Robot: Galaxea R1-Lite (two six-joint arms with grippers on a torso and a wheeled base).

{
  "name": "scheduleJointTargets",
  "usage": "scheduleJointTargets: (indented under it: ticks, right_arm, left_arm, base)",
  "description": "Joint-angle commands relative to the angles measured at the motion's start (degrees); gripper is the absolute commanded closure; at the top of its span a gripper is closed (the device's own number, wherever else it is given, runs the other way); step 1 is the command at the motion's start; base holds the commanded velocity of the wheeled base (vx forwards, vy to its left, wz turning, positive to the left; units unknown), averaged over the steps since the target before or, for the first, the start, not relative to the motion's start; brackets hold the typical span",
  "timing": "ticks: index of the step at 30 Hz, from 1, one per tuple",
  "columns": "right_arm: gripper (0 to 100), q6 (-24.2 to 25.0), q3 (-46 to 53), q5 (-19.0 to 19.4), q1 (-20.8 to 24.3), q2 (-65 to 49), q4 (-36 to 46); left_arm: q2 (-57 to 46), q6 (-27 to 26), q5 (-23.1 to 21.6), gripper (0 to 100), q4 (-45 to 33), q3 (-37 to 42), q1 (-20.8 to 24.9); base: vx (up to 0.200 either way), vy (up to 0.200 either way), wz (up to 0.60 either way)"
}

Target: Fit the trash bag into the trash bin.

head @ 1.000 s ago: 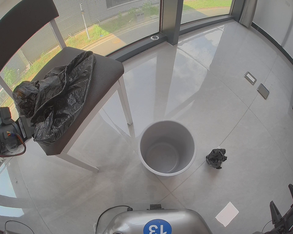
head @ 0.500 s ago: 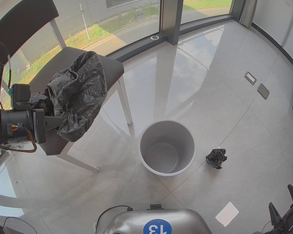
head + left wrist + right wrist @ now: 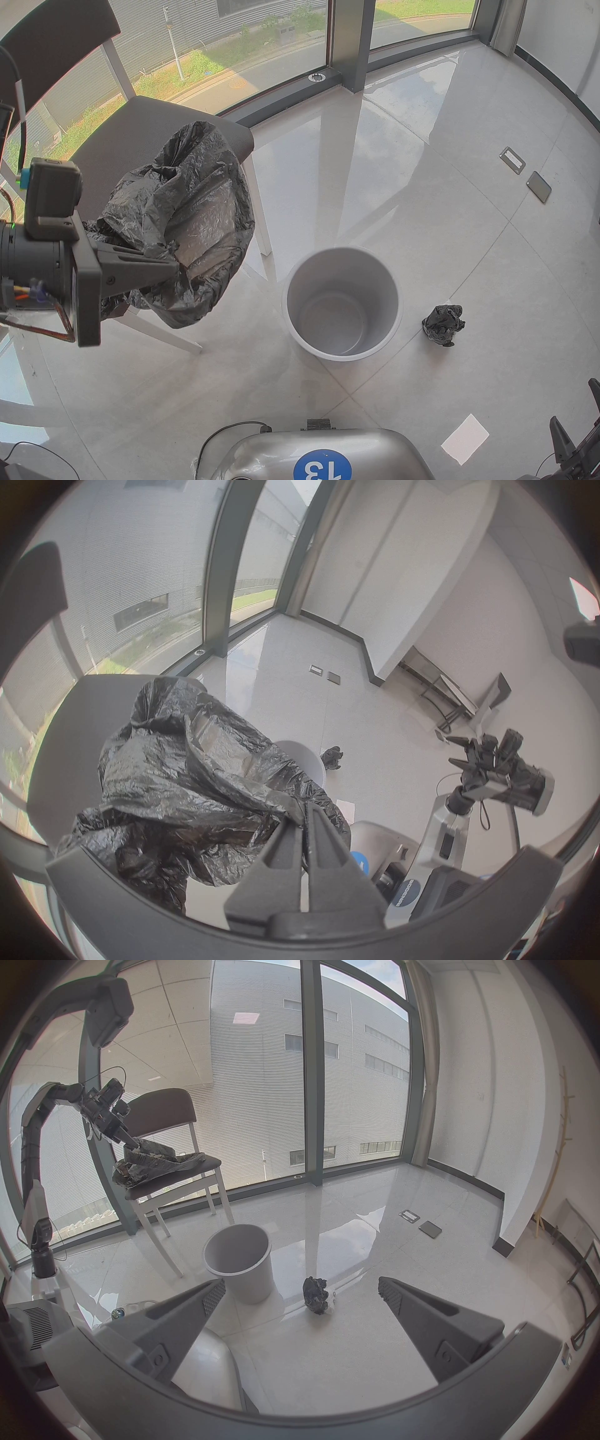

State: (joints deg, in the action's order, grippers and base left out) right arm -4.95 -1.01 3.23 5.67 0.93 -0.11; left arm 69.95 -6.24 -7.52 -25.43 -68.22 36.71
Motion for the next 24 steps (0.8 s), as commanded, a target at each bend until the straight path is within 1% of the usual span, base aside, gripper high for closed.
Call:
scheduleJointTargets:
  ticks: [1, 4, 8, 11, 12, 13, 15, 16, 17, 19, 20, 22, 24]
  right_arm:
    - [0, -0.41, 0.92, 0.02, 1.01, -0.93, -0.07]
    - [0, -0.50, 0.92, 0.11, 1.19, -0.93, -0.15]
    - [0, -0.68, 0.92, 0.11, 1.19, -0.93, -0.15]
    - [0, 0.38, -0.39, 0.11, 1.19, -0.93, -0.68]
    - [0, 3.28, -5.14, 0.46, 0.92, 0.48, -0.68]
    - [0, 9.17, -13.58, 1.16, 0.75, 7.51, 0.11]
    - [0, 16.46, -23.77, 0.99, 1.19, 18.67, 0.64]
    - [0, 15.76, -24.74, 0.99, 1.71, 19.64, 0.37]
    - [0, 14.00, -24.56, 1.16, 3.38, 20.08, 0.72]
    - [0, 12.68, -23.33, 1.43, 8.04, 20.34, 1.69]
    - [0, 12.68, -22.89, 1.43, 9.54, 20.43, 2.92]
    - [0, 13.21, -24.04, 1.43, 10.68, 20.96, 6.35]
    - [0, 16.29, -26.23, 1.43, 11.12, 23.42, 9.51]
  left_arm:
    - [-2.98, -2.90, -0.21, 100, 0.03, 0.72, 1.00]
    - [-3.06, -2.99, -0.21, 100, 0.03, -0.86, 2.84]
    - [-2.63, -3.07, -0.12, 100, -0.67, -3.94, 7.24]
    - [-1.31, -3.16, -0.04, 100, -0.59, -5.70, 9.00]
    - [-0.96, -3.25, -0.04, 100, -0.59, -5.79, 9.17]
    - [-0.69, -3.25, -0.04, 100, -0.59, -5.87, 9.35]
    - [-0.16, -3.25, -0.04, 100, -0.67, -6.05, 10.84]
    - [0.36, -3.25, 0.14, 100, -0.59, -6.31, 11.63]
    - [0.89, -3.25, 0.40, 100, -0.59, -6.93, 12.42]
    - [1.94, -3.25, 0.49, 100, -1.11, -9.04, 14.01]
    - [2.38, -3.34, 0.49, 100, -1.82, -10.09, 14.80]
    - [2.91, -3.43, 0.49, 100, -4.63, -12.47, 16.64]
    - [3.44, -4.48, 0.49, 100, -7.71, -14.75, 18.23]
  base:
    - [0.000, 0.000, 0.00]
    - [0.000, 0.000, 0.00]
    - [0.000, 0.000, 0.00]
    - [0.000, 0.000, 0.00]
    - [0.000, 0.000, 0.00]
    - [0.000, 0.000, 0.00]
    - [0.000, 0.000, 0.00]
    - [0.000, 0.000, 0.00]
    - [0.000, 0.000, 0.00]
    - [0.000, 0.000, 0.00]
    - [0.000, 0.000, 0.00]
    - [0.000, 0.000, 0.00]
    - [0.000, 0.000, 0.00]
